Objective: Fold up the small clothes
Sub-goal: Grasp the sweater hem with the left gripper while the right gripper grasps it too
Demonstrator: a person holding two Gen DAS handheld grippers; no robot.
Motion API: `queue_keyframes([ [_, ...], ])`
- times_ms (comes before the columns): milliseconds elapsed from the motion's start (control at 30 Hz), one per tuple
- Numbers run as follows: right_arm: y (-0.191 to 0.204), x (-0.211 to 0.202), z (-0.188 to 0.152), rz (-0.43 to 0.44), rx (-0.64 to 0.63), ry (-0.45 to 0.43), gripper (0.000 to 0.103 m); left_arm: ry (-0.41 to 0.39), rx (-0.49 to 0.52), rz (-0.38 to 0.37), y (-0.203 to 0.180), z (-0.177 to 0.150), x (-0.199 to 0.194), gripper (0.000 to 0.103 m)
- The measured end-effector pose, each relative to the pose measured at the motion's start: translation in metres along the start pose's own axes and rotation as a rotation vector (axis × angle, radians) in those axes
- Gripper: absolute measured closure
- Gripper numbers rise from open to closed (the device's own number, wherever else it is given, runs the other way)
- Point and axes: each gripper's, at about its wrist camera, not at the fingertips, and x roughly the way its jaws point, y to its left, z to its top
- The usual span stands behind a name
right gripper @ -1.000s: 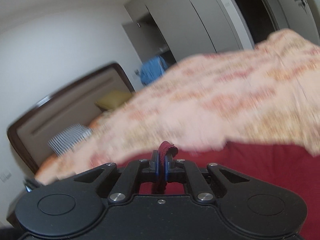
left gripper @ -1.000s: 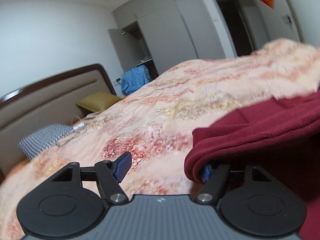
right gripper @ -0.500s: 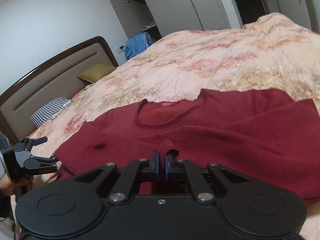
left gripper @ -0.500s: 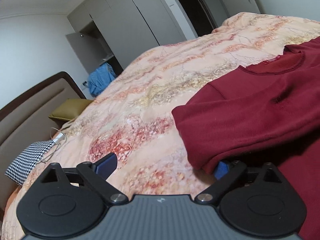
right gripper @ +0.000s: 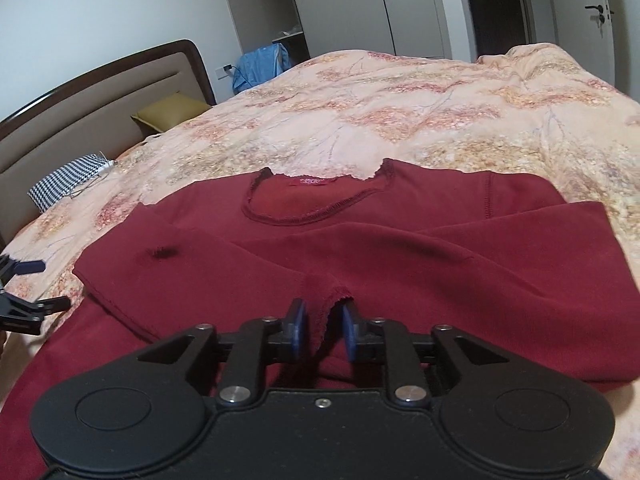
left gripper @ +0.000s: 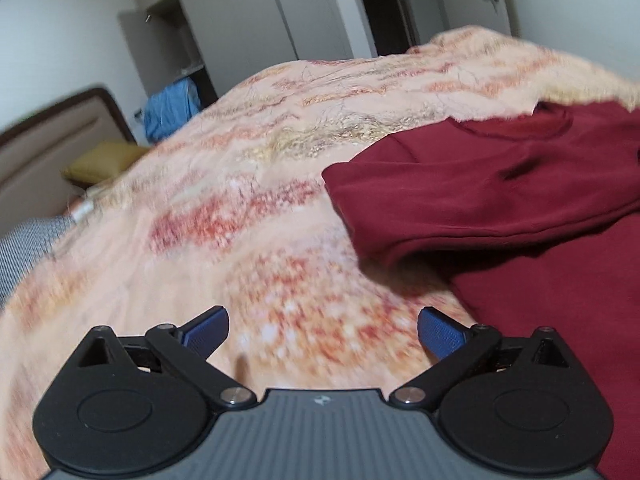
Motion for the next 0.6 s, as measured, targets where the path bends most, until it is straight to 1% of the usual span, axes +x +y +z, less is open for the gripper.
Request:
queue_keyframes([
  [67, 0.001, -0.014, -0.006, 0.002, -0.002, -0.006, 0.042, 0.004, -0.066, -0.036, 0.002, -0.008, -0.011, 0.0],
  [100, 0.002, -0.024, -0.01, 0.005, -0.005, -0.013, 0.038, 0.008, -0.102, -0.056, 0.004, -0.012, -0.017, 0.0],
  [167, 0.006, -0.046, -0.022, 0.015, -0.028, -0.029, 0.02, 0.014, -0.165, -0.102, 0.005, -0.022, -0.03, 0.0],
  [200, 0.008, -0.057, -0.03, 0.016, -0.045, -0.036, 0.016, 0.015, -0.191, -0.123, 0.005, -0.028, -0.038, 0.0],
  [233, 0.01, -0.07, -0.039, 0.013, -0.064, -0.045, 0.009, 0.016, -0.217, -0.14, 0.004, -0.034, -0.046, 0.0],
  [300, 0.015, -0.094, -0.058, 0.003, -0.098, -0.058, 0.003, 0.013, -0.257, -0.177, 0.002, -0.046, -0.063, 0.0],
  [333, 0.017, -0.106, -0.068, -0.002, -0.114, -0.062, 0.001, 0.012, -0.269, -0.194, 0.0, -0.052, -0.071, 0.0],
  [433, 0.023, -0.137, -0.101, -0.025, -0.125, -0.061, 0.001, 0.017, -0.284, -0.22, -0.009, -0.07, -0.096, 0.0],
  [533, 0.025, -0.164, -0.132, -0.041, -0.086, -0.059, 0.001, 0.023, -0.286, -0.235, -0.021, -0.087, -0.115, 0.0],
  [600, 0.025, -0.181, -0.151, -0.06, -0.041, -0.072, 0.001, 0.027, -0.291, -0.241, -0.028, -0.096, -0.124, 0.0],
])
